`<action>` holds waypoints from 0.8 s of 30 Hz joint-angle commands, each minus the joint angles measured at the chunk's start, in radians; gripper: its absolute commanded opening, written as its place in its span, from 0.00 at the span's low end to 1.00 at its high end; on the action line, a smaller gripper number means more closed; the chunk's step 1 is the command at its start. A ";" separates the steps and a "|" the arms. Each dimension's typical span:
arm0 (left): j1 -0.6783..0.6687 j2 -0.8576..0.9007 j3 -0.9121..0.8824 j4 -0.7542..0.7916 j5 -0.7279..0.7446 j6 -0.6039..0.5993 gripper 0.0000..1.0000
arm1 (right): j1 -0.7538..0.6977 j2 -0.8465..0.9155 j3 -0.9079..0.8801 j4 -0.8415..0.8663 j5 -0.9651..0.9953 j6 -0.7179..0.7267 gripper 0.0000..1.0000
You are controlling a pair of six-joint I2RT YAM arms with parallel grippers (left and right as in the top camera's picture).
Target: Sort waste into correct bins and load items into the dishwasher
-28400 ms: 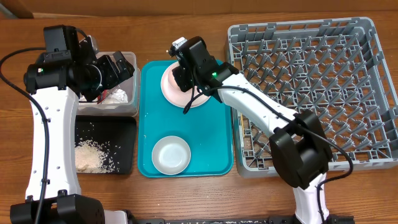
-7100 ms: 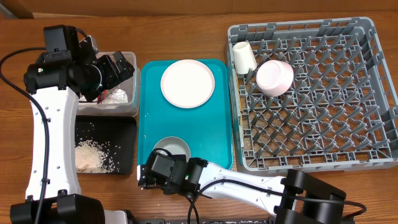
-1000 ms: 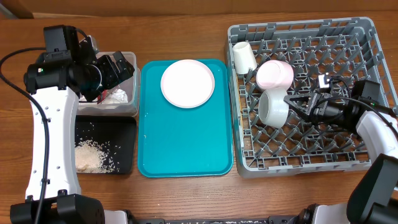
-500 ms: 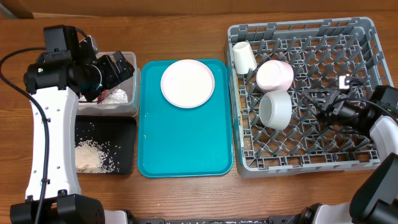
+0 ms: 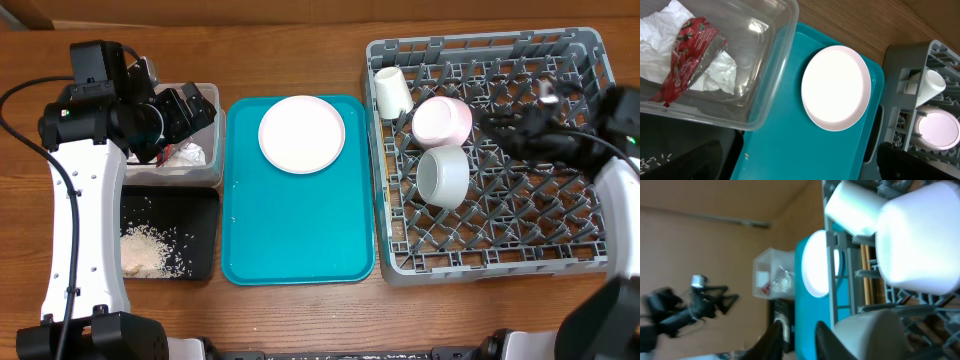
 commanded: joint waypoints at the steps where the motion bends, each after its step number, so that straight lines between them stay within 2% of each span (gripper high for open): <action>1: 0.003 0.002 0.010 0.000 0.007 0.011 1.00 | 0.157 -0.086 0.099 -0.054 0.314 -0.064 0.18; 3: 0.003 0.002 0.010 0.000 0.007 0.011 1.00 | 0.267 -0.101 0.119 -0.085 0.452 -0.084 0.14; 5: 0.003 0.002 0.010 0.000 0.007 0.011 1.00 | 0.372 -0.105 0.119 -0.113 0.597 -0.082 0.04; 11: 0.003 0.002 0.010 0.001 0.007 0.011 1.00 | 0.568 -0.059 0.116 -0.287 0.910 -0.073 0.04; 16: 0.003 0.002 0.010 0.001 0.007 0.011 1.00 | 0.600 -0.015 0.095 -0.364 1.096 0.019 0.04; 24: 0.003 0.002 0.010 0.000 0.007 0.011 1.00 | 0.578 -0.005 0.091 -0.348 1.213 0.040 0.04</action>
